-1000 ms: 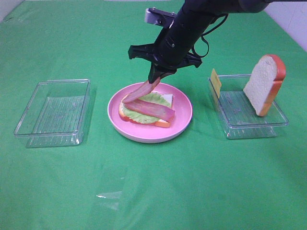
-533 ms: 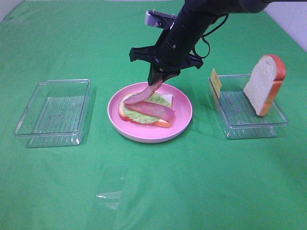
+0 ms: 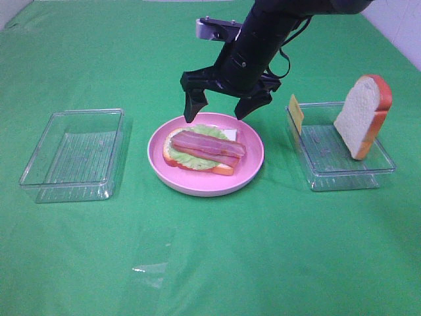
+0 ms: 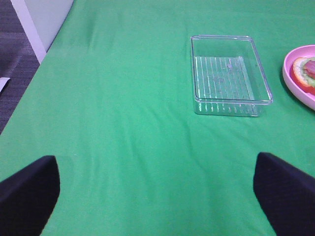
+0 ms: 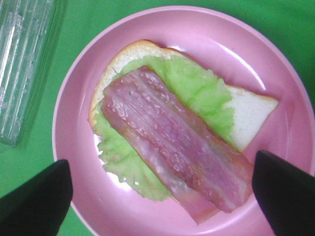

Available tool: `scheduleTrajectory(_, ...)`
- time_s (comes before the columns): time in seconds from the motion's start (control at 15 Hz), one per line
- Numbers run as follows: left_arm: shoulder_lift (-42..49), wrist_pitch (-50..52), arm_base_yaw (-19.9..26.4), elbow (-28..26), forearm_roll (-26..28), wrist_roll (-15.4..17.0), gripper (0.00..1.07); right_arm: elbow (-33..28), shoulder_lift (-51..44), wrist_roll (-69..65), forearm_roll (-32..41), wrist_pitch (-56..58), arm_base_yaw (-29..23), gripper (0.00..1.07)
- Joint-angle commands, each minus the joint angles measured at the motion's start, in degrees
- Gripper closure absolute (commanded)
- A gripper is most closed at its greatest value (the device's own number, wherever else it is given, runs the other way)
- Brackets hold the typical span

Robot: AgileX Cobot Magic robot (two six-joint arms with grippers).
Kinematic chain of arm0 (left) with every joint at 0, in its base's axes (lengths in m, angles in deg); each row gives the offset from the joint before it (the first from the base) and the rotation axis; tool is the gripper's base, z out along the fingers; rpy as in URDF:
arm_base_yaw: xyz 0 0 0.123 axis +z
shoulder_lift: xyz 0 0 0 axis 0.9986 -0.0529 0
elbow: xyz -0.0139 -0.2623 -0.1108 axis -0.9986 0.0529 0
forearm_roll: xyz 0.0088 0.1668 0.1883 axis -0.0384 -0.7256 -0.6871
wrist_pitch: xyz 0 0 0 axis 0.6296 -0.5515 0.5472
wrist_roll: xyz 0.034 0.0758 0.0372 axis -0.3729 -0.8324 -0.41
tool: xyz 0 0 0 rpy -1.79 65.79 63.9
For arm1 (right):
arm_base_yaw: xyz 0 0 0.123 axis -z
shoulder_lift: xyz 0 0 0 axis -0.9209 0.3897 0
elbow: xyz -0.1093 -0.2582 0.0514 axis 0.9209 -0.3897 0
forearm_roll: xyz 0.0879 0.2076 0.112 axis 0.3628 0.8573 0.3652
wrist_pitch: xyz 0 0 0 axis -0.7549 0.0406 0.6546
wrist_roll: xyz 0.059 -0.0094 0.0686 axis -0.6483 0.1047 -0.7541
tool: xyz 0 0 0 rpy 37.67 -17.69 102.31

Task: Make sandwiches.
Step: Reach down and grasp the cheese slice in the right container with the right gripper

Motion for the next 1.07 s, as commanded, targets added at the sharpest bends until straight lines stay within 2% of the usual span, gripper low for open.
scheduleTrajectory(0.07,0.9,0.3,0.1,0.1,0.1,0.1,0.06,1.3,-6.2,1.7,-3.5,2.5,0.1,0.10)
scheduleTrajectory(0.47,0.9,0.3,0.1,0.1,0.1,0.1,0.06,3.4,-11.0,-4.1,-19.7,13.6,1.3,0.10)
scheduleTrajectory(0.8,0.9,0.3,0.1,0.1,0.1,0.1,0.06,3.4,-11.3,-7.1,-21.0,16.8,8.8,0.11)
scheduleTrajectory(1.07,0.9,0.3,0.1,0.1,0.1,0.1,0.06,3.4,-11.3,-7.5,-21.6,15.6,8.8,0.11)
